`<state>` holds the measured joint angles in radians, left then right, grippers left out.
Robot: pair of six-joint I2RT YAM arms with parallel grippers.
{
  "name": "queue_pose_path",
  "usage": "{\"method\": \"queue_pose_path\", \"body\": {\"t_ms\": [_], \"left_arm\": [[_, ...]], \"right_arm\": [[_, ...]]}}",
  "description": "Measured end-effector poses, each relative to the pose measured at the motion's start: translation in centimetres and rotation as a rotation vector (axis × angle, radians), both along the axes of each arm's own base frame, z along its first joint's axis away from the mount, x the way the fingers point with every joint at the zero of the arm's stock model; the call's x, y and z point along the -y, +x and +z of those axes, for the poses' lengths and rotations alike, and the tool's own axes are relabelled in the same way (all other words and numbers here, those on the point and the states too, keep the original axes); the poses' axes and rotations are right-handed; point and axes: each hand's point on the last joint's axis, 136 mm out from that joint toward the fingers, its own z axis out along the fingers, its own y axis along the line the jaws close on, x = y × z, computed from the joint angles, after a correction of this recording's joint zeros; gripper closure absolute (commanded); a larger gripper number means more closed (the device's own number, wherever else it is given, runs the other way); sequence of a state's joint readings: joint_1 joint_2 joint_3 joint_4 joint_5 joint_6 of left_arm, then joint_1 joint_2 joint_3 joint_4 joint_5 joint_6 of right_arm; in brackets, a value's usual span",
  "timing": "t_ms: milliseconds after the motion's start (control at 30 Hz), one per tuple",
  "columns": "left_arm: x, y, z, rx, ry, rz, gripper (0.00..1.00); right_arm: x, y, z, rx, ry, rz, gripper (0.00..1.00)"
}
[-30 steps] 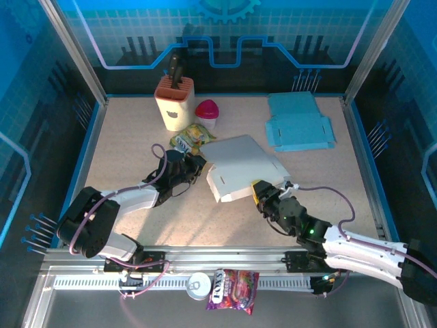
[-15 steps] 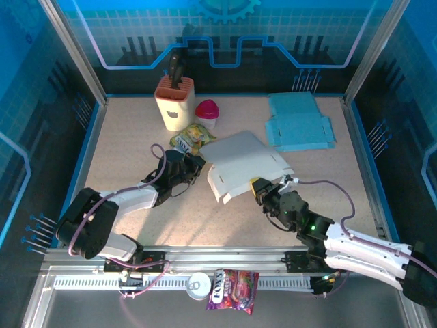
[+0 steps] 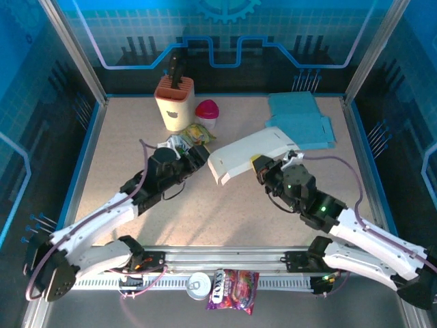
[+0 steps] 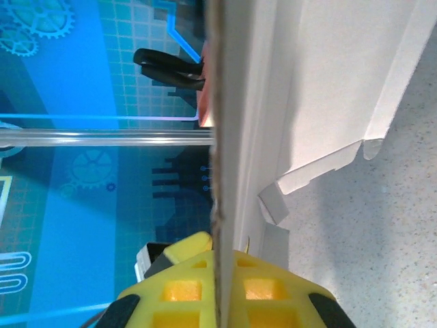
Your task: Fold the paper box
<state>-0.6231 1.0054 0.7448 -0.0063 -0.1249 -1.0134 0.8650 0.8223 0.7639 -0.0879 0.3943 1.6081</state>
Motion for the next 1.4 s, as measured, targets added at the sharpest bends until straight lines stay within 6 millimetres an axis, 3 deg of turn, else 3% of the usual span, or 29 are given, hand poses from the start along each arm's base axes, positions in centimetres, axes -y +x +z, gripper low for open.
{"method": "queue_pose_path", "body": {"t_ms": [100,167,333,567,667,900,1100,1233,1400], "left_arm": [[-0.9,-1.3,1.5,0.041,0.066,-0.001,0.32],[-0.9,-2.2,1.4,0.05,0.133,-0.026,0.35],[1.0,-4.9,1.7,0.144,0.324,-0.18,0.45],[4.4,-10.6,1.8,0.534,0.623,-0.456,0.34],[5.4,-12.2,-0.5,0.686,0.751,-0.543,0.32],[8.8,-9.9,-2.6,0.855,1.012,-0.564,0.22],[10.5,-7.5,-1.5,0.939,1.102,-0.492,0.22],[10.2,-6.0,0.3,0.966,1.101,-0.411,0.28],[10.4,-5.2,0.8,0.975,1.111,-0.386,0.51]], "right_arm": [[0.4,-0.4,2.0,-0.006,-0.013,0.004,1.0],[0.9,-0.8,2.7,-0.028,-0.038,0.002,1.0],[2.5,-1.4,3.8,-0.084,-0.086,-0.029,1.0],[4.3,0.3,2.3,-0.2,-0.138,-0.089,1.0],[4.2,0.5,1.0,-0.251,-0.155,-0.081,1.0],[4.0,0.2,0.3,-0.299,-0.144,-0.061,1.0],[3.8,0.4,-0.2,-0.329,-0.128,-0.051,1.0],[3.7,0.4,-0.3,-0.342,-0.117,-0.044,1.0],[3.6,0.4,-0.3,-0.354,-0.104,-0.037,1.0]]}}
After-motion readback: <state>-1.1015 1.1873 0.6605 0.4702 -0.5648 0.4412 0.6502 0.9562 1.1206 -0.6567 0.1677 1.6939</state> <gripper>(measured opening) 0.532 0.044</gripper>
